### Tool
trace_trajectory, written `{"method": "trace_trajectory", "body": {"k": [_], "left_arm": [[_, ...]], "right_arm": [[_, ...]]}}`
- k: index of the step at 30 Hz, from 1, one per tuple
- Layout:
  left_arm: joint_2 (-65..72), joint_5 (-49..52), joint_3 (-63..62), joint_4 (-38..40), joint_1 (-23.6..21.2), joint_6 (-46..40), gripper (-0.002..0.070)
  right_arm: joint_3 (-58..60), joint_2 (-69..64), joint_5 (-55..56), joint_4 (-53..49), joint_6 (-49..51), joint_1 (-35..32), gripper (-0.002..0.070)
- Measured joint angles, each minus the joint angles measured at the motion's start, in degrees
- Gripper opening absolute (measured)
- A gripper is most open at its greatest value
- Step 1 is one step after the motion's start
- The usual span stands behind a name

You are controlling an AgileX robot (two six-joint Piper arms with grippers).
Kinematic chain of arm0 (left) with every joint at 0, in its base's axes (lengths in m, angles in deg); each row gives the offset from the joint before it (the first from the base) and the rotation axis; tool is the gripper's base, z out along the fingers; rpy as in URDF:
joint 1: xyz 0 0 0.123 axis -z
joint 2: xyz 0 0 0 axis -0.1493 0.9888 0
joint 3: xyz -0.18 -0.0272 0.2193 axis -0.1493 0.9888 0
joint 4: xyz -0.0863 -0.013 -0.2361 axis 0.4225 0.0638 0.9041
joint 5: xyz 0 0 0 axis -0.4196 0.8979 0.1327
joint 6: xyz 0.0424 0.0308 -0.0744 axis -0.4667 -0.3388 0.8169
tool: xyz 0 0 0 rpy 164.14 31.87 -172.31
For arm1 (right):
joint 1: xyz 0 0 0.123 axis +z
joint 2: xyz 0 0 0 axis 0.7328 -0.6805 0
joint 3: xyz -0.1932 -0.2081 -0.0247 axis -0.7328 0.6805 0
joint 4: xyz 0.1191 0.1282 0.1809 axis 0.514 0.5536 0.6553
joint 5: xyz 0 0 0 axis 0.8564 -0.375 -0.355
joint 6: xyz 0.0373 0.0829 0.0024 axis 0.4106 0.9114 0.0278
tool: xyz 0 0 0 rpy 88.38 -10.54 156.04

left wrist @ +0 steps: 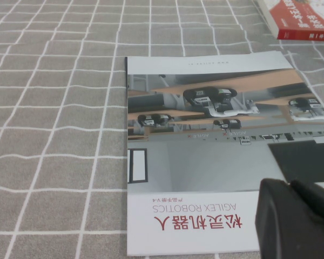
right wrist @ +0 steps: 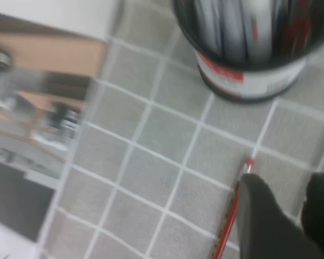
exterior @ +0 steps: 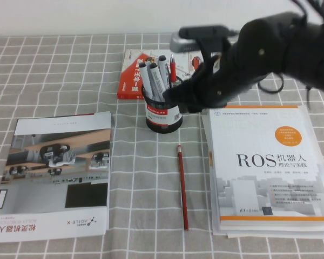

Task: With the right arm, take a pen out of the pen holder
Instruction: 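Take a marker out of the pen holder and lay it on the table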

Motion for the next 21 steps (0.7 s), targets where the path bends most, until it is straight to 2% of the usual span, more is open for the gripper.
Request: {"method": "trace_trajectory", "body": {"k": [6, 13, 21], "left_arm": [[0.00, 0.00, 0.00, 0.00, 0.00, 0.00, -0.0003], [0.00, 0.00, 0.00, 0.00, 0.00, 0.00, -0.0003], [0.00, 0.00, 0.00, 0.00, 0.00, 0.00, -0.0003]], "right_arm": [[3.27, 9.63, 2.68, -6.33, 0.00, 3.11, 0.0112], [19.30, 24.85, 12.77, -9.47, 0.00, 4.04, 0.0002], [32.94, 43.45, 11.38, -10.15, 0.00, 4.04, -0.0011]]}}
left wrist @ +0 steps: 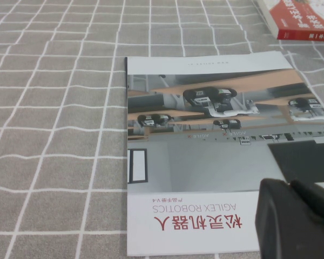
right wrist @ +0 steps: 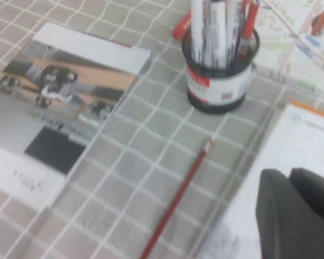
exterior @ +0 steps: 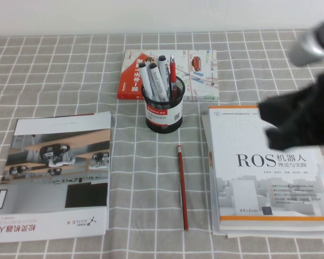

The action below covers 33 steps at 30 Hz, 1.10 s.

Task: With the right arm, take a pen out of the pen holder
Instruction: 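Take a marker out of the pen holder and lay it on the table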

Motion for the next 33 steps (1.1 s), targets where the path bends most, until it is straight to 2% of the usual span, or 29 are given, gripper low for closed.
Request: {"method": "trace_trajectory", "body": {"k": [9, 17, 22, 25, 28, 33], "left_arm": [[0.00, 0.00, 0.00, 0.00, 0.00, 0.00, -0.0003], [0.00, 0.00, 0.00, 0.00, 0.00, 0.00, -0.0003], [0.00, 0.00, 0.00, 0.00, 0.00, 0.00, -0.0003], [0.00, 0.00, 0.00, 0.00, 0.00, 0.00, -0.0003], [0.00, 0.00, 0.00, 0.00, 0.00, 0.00, -0.0003], [0.00, 0.00, 0.00, 0.00, 0.00, 0.00, -0.0003]], "right_arm": [[14.55, 15.44, -3.30, 1.70, 0.00, 0.00, -0.0012], [18.78, 17.39, -8.75, 1.23, 0.00, 0.00, -0.0012], [20.52, 17.48, -6.61, -1.63, 0.00, 0.00, -0.0012], [23.28, 17.99, -1.03, -4.71, 0.00, -0.23, -0.0012], [27.62, 19.60, 5.54, -6.08, 0.00, -4.56, -0.0013], [40.53, 26.91, 18.70, -5.86, 0.00, -18.00, -0.0013]]}}
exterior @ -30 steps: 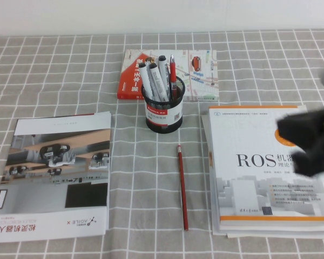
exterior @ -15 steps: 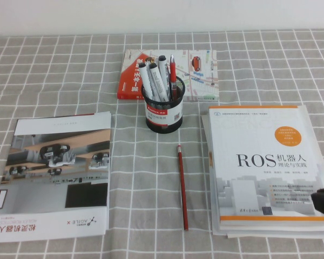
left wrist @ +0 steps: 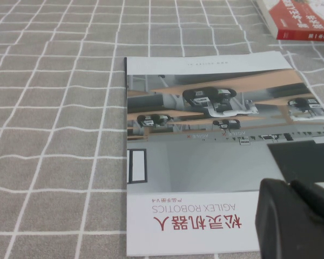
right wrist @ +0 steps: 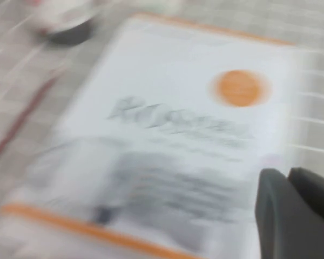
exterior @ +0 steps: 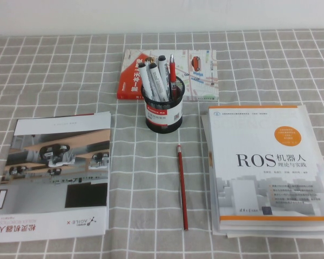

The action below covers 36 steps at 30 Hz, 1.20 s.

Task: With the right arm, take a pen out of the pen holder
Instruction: 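Take a marker out of the pen holder and lay it on the table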

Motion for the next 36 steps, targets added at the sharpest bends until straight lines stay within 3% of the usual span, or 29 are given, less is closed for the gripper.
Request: {"method": "trace_trajectory", "body": {"k": [6, 10, 16, 22, 36], "left_arm": [[0.00, 0.00, 0.00, 0.00, 0.00, 0.00, -0.0003], [0.00, 0.00, 0.00, 0.00, 0.00, 0.00, -0.0003], [0.00, 0.00, 0.00, 0.00, 0.00, 0.00, -0.0003], [0.00, 0.00, 0.00, 0.00, 0.00, 0.00, -0.0003], [0.00, 0.00, 0.00, 0.00, 0.00, 0.00, -0.0003]], "right_arm": [[15.49, 13.57, 14.42, 0.00, 0.00, -14.05, -0.0013], [19.60, 21.22, 17.85, -0.10, 0.35, -18.07, -0.0013], [19.80, 28.87, 15.66, -0.10, 1.10, -18.34, -0.0013], [19.80, 35.40, 6.50, -0.10, 1.14, -16.40, -0.0013], [19.85, 36.01, 3.22, 1.82, 1.14, -15.40, -0.0013]]}}
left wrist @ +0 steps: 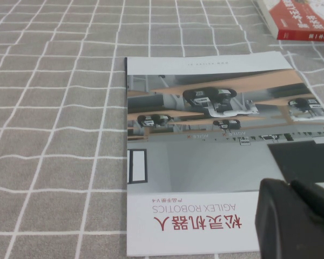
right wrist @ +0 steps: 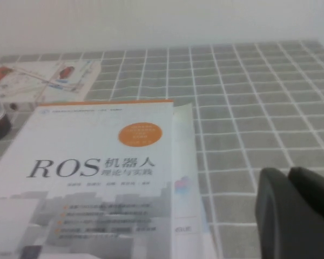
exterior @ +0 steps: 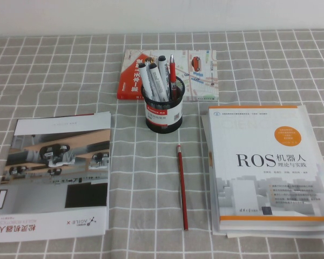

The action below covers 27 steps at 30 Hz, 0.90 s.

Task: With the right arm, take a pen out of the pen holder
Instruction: 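Take a marker out of the pen holder and lay it on the table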

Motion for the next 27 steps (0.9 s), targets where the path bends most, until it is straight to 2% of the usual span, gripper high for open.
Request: {"method": "trace_trajectory", "body": {"k": [2, 4, 7, 9, 27], "left_arm": [[0.00, 0.00, 0.00, 0.00, 0.00, 0.00, -0.0003], [0.00, 0.00, 0.00, 0.00, 0.00, 0.00, -0.0003], [0.00, 0.00, 0.00, 0.00, 0.00, 0.00, -0.0003], [0.00, 0.00, 0.00, 0.00, 0.00, 0.00, -0.0003], [0.00, 0.00, 0.00, 0.00, 0.00, 0.00, -0.0003]], "right_arm": [[0.00, 0.00, -0.87, 5.70, -2.50, 0.00, -0.0013], [0.00, 0.00, -2.92, 11.93, -9.96, 0.00, -0.0013], [0.00, 0.00, -6.25, 16.67, -19.05, 0.00, -0.0012], [0.00, 0.00, -8.12, 18.22, -21.48, 0.00, -0.0013], [0.00, 0.00, -10.49, 20.32, -23.38, 0.00, -0.0013]]}}
